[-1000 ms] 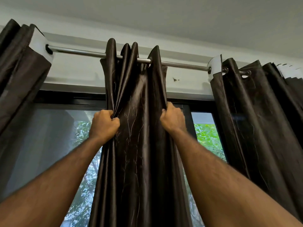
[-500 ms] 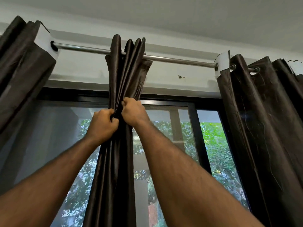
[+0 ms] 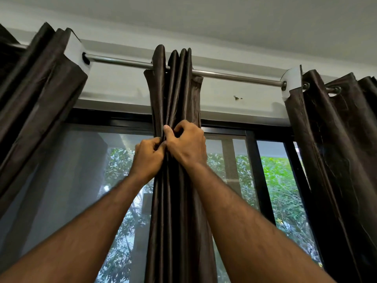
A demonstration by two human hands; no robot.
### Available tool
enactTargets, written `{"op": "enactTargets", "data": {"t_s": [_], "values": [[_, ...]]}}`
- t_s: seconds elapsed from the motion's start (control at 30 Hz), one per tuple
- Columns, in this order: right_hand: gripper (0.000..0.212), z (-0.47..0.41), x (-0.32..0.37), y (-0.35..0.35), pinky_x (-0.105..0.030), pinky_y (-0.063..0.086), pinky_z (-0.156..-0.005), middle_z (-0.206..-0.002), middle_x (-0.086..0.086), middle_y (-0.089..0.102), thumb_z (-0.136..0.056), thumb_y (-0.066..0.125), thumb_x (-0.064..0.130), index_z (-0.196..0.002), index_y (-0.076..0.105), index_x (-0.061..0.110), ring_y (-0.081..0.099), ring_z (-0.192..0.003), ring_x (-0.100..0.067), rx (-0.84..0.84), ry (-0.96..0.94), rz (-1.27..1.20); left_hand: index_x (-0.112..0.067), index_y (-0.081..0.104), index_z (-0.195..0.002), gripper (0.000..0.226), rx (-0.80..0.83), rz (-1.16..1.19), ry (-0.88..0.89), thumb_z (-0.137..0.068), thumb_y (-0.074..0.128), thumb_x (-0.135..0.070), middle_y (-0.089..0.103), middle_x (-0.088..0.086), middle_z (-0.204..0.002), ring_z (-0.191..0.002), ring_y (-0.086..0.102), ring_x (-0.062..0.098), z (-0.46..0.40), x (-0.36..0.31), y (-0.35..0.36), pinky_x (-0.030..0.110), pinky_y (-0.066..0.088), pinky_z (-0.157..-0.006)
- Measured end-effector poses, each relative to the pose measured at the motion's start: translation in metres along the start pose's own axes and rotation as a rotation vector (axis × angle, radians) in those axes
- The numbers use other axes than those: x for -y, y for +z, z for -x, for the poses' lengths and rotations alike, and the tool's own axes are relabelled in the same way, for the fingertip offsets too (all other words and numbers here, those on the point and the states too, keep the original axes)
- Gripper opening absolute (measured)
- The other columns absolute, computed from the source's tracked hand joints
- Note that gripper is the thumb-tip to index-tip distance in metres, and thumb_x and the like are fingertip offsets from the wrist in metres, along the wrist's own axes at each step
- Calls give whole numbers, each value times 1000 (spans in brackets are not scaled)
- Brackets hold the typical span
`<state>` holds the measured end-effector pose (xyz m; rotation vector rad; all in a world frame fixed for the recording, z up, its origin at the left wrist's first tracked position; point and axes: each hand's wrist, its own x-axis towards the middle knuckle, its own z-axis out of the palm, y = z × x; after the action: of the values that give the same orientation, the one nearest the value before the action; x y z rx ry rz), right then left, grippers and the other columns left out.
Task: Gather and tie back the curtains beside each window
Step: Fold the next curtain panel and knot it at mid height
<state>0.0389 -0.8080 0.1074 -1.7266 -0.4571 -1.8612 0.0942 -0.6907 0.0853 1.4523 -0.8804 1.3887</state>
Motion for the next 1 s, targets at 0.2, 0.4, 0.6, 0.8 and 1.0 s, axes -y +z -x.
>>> {"op": "enactTargets", "data": {"t_s": [0.2,0.4,0.6,0.8,1.0], "values": [[29,-10,14,4,-36,59,-80,-90,-5,71,-91,65,43,-95,72,16,67,-88,-24,58,67,21,-8,58,-63,44,4,42,-18,-97,50,-34,54,3,-55,-55,44,18,0,-5,1,35,33,-54],[14,-6,18,4,-36,59,-79,-90,0,70,-92,65,31,-93,72,19,67,-87,-18,97,93,-39,-7,52,-58,39,-13,-32,6,-97,57,-13,47,7,-53,-52,38,15,0,-5,-2,30,28,-51],[43,1,18,-8,-37,55,-61,-86,-3,56,-87,57,1,-120,41,23,61,-76,-21,59,104,-161,-17,68,-96,22,-137,-125,-33,-89,59,-36,71,2,-75,-74,65,27,-3,-4,-8,38,55,-68],[54,-11,23,-6,-39,51,-86,-119,-12,62,-93,65,25,-137,35,18,62,-109,-33,55,176,-47,-24,62,-85,30,-116,-199,-32,-86,58,-53,68,0,-77,-80,65,31,-14,-16,-5,42,55,-67],[35,-28,25,7,-45,51,-99,-124,-18,62,-94,57,23,-129,56,16,58,-118,-39,286,155,93,-33,67,-112,38,-70,-294,-25,-82,45,-41,72,6,-96,-93,65,35,-25,-22,-19,46,57,-79]]}}
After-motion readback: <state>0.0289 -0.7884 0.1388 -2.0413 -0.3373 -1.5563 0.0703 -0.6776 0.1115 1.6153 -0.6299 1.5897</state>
